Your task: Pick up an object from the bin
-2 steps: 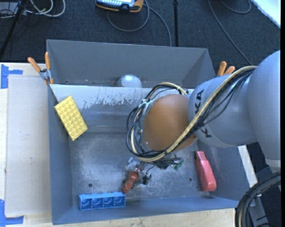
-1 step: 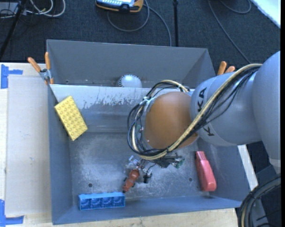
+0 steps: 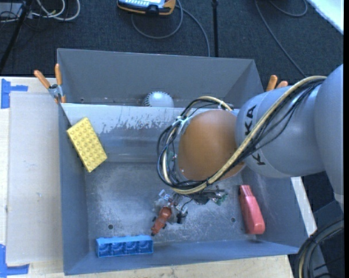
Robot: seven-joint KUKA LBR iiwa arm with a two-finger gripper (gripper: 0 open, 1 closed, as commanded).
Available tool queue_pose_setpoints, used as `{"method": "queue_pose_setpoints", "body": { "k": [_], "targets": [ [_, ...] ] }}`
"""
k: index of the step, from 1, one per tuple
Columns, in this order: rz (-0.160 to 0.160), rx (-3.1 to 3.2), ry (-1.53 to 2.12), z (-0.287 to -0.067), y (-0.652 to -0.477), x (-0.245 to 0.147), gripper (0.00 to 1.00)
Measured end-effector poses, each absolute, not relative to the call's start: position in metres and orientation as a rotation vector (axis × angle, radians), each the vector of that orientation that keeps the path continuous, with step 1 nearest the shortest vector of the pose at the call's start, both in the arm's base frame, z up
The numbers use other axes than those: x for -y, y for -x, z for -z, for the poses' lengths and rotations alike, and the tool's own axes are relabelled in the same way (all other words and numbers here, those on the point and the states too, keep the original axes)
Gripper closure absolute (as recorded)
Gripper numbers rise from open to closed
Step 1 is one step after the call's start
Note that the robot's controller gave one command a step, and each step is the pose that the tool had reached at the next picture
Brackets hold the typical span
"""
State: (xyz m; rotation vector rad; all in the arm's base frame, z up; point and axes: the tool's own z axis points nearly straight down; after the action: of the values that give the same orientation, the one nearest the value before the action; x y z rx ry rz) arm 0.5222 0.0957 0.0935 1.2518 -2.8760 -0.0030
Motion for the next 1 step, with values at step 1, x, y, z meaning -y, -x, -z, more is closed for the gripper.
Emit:
{"method": "queue_pose_setpoints", "body": {
  "k": [1],
  "targets": [
    [0.004, 2.876, -1.251, -0.1124, -0.5218, -0.0958, 1.00]
  ]
}}
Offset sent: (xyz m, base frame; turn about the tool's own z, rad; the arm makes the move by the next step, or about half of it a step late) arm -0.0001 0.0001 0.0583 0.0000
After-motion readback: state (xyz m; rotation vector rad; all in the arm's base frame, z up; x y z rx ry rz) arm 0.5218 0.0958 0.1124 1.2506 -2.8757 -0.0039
